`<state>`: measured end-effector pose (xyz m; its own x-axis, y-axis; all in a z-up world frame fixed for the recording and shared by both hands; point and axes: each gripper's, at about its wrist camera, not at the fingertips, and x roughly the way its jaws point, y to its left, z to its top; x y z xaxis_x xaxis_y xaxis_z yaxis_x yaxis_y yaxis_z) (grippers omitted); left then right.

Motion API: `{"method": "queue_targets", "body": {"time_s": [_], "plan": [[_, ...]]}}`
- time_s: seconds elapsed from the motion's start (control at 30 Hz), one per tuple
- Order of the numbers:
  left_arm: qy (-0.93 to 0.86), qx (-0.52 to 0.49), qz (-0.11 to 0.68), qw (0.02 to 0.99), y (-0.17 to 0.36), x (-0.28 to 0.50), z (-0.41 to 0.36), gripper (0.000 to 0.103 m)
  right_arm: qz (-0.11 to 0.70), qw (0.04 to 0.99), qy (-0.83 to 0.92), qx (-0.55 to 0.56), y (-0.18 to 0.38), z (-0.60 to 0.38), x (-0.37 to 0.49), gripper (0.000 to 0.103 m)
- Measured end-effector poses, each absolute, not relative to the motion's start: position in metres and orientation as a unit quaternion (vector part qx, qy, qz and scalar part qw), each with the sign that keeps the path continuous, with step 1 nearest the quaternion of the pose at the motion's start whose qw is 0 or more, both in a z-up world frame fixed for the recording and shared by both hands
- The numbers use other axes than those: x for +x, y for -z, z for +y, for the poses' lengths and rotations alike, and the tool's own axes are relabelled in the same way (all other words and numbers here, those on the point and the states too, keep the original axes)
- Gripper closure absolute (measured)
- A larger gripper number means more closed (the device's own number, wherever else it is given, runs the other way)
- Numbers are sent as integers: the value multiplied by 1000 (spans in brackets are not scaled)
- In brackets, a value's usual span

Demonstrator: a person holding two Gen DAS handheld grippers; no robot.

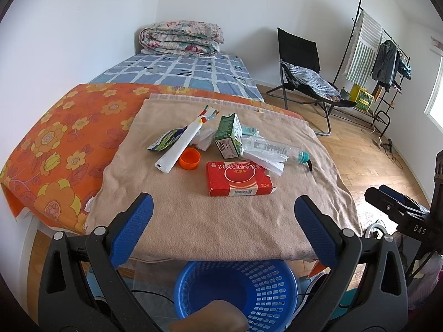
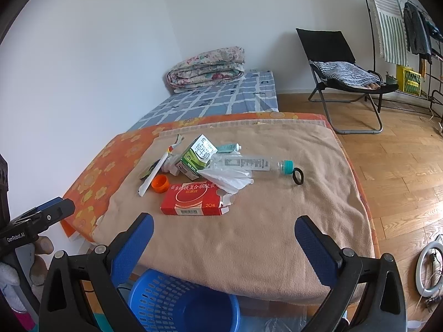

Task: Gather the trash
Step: 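Move both tools over the towel toward the trash items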

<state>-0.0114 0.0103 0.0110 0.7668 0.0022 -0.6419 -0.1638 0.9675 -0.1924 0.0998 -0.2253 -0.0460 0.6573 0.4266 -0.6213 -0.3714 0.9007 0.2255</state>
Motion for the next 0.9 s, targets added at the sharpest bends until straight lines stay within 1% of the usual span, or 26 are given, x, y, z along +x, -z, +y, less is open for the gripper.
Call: {"method": "queue_targets", "body": {"time_s": [0.27,0.9], "plan": [[-46,-121,341,931,-9,-11,11,0,355,908,-218,39,48,-224,102,0],[-52,-125,354,925,20,-17,19,0,386,899,-203,44,59,-223,111,0]]}}
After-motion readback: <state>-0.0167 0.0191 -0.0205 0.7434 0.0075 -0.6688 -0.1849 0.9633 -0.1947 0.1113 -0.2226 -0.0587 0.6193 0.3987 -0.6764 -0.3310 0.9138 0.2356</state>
